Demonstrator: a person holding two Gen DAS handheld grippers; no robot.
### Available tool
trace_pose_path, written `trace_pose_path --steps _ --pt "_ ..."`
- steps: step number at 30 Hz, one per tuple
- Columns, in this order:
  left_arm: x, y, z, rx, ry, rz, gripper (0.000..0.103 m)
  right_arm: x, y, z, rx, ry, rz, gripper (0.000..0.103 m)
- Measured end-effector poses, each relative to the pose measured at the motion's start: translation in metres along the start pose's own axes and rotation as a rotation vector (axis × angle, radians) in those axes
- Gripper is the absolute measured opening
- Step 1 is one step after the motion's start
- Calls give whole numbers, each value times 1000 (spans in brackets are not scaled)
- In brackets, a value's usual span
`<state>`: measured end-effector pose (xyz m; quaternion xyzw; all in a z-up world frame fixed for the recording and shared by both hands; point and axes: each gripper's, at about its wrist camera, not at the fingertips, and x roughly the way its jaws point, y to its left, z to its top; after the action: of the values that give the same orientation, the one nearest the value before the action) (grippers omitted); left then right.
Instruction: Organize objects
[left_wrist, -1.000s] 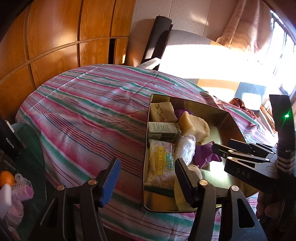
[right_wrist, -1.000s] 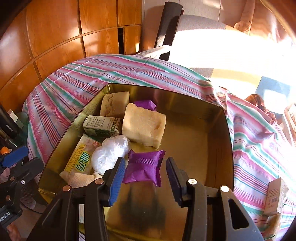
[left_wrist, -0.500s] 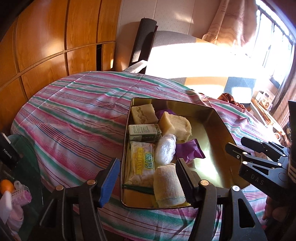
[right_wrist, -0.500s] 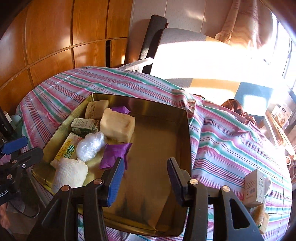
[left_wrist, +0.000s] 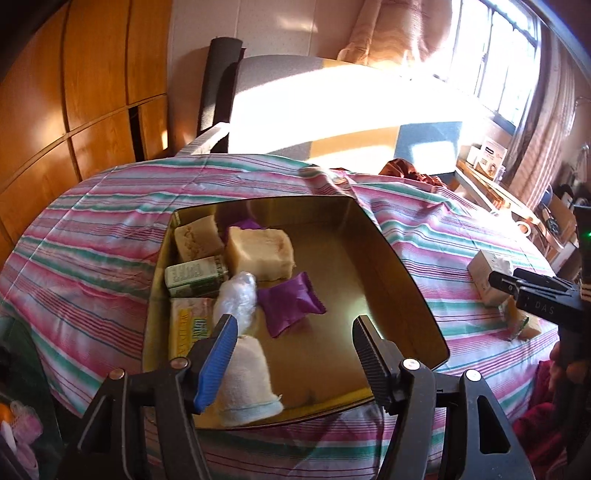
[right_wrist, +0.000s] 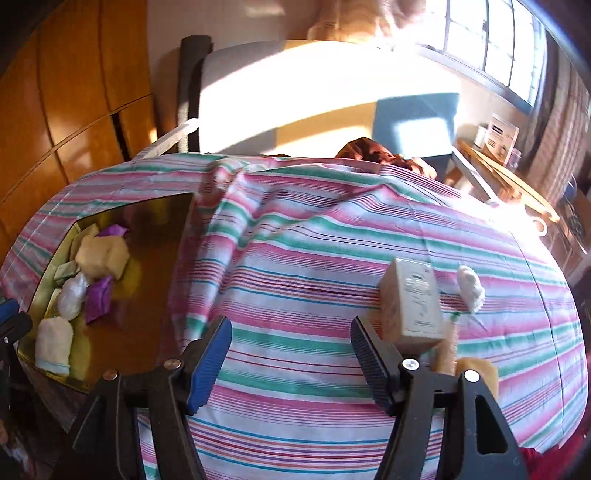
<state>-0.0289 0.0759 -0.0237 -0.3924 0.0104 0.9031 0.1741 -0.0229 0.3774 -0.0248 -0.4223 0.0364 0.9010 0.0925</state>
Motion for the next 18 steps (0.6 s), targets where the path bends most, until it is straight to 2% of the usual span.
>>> trace_pose_path --steps 6,9,12,14,18 --pt "14 -62 12 112 22 -93 66 -7 -123 -1 278 -31 -137 71" --pt "26 -97 18 173 44 -138 67 -6 -172 -10 394 -57 -205 71" --pt "40 -133 23 231 72 -182 69 -2 -207 -28 540 -71 -200 71" --pt "52 -156 26 257 94 -209 69 -2 -225 -36 650 -70 -142 71" --pt "83 -199 34 280 162 -268 72 -3 -237 -45 732 -73 -93 71"
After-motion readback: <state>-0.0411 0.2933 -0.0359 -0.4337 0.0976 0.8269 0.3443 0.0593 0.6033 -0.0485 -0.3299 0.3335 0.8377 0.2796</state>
